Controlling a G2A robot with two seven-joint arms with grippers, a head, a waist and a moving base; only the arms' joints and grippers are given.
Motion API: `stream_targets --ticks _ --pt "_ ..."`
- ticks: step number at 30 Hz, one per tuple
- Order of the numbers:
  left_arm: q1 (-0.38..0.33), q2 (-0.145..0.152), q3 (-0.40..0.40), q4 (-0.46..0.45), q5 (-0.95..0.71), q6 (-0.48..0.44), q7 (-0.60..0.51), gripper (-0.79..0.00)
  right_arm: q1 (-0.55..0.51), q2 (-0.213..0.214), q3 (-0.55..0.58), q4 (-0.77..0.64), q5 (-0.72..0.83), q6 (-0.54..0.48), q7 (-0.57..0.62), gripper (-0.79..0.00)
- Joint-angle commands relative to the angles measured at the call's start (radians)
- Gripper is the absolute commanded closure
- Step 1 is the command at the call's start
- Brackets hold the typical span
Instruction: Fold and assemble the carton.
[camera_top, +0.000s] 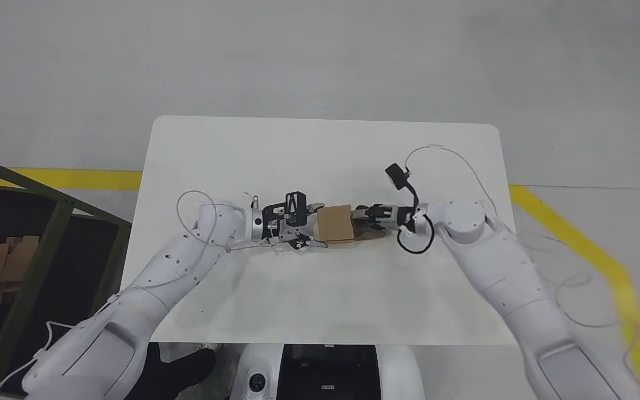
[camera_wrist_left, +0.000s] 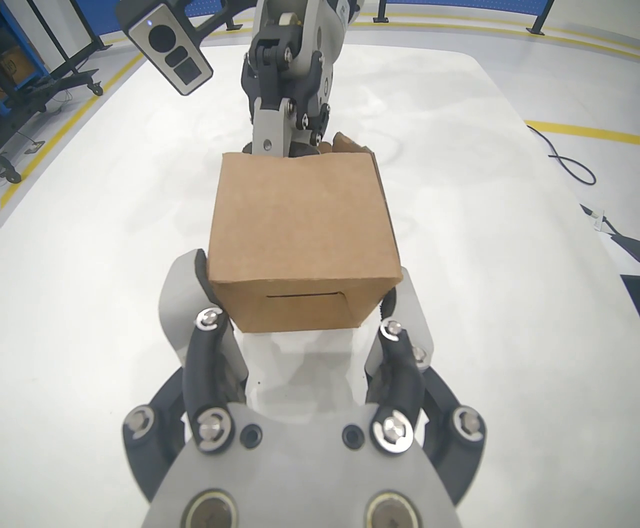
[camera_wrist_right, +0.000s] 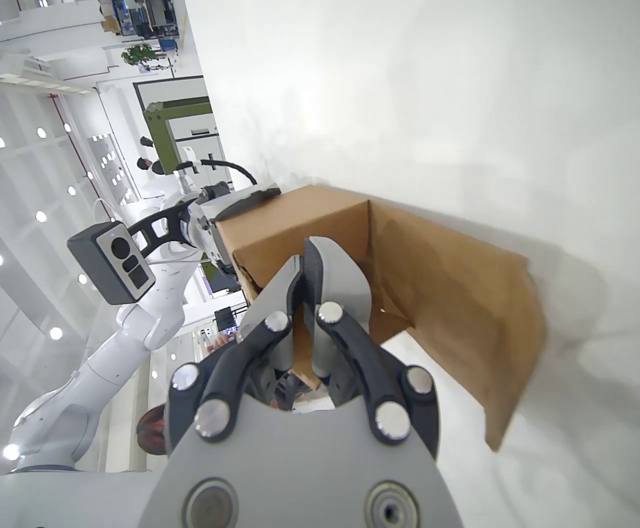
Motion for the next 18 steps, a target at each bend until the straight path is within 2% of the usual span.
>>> stream_targets --ticks 1,7,11,14,18 --pt "0.000 0.000 0.000 0.000 0.000 0.000 0.001 -0.585 -0.017 0.014 0.031 -0.021 -0.022 0.015 -0.004 0.000" --pt "0.000 0.000 -0.001 -0.001 0.001 0.002 0.000 -0.576 -0.104 0.061 0.131 -0.165 -0.121 0.094 -0.013 0.000" --pt "0.001 0.000 -0.002 0.000 0.000 0.003 -0.001 -0.582 -0.164 0.085 0.162 -0.276 -0.199 0.175 0.046 0.000" --pt "0.001 0.000 -0.003 0.000 -0.001 0.003 -0.003 -0.579 -0.193 0.094 0.168 -0.337 -0.231 0.220 0.065 0.000" --pt "0.002 0.000 -0.002 -0.002 -0.001 0.004 -0.001 -0.576 -0.221 0.096 0.170 -0.358 -0.211 0.229 0.049 0.000"
